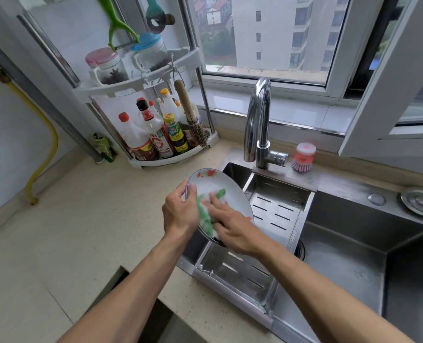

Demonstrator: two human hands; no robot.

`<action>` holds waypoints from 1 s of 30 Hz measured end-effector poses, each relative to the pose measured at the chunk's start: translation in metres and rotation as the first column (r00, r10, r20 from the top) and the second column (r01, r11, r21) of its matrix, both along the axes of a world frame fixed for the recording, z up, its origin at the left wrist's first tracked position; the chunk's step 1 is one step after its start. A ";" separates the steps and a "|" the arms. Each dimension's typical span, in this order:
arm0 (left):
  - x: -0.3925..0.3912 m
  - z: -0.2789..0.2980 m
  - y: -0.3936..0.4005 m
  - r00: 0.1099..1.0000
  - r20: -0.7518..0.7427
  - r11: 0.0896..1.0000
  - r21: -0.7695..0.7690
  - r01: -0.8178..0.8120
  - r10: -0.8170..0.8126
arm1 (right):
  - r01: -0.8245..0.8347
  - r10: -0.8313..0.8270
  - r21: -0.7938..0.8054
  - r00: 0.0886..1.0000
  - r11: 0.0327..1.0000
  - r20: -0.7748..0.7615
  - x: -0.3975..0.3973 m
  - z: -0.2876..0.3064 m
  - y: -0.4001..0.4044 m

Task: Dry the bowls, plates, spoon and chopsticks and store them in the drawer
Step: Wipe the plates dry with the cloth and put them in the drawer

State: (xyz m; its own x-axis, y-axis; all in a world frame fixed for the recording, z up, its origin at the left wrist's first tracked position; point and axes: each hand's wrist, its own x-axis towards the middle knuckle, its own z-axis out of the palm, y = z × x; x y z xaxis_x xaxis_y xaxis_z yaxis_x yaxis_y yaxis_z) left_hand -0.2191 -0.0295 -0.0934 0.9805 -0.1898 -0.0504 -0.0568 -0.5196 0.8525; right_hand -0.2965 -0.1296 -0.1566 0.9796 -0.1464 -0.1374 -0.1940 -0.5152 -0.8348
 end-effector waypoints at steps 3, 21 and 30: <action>-0.005 0.004 -0.004 0.996 0.047 0.997 0.018 0.070 -0.071 | 0.134 -0.135 0.051 0.991 0.990 0.005 0.014 0.002 0.003; 0.010 0.002 0.000 0.987 0.120 0.993 -0.070 -0.100 0.108 | -0.016 0.032 -0.198 0.996 0.980 0.077 -0.032 0.003 0.000; 0.013 -0.005 0.001 0.994 0.066 0.993 -0.082 -0.082 0.088 | 0.026 -0.020 -0.033 0.986 0.999 0.167 -0.039 0.005 0.021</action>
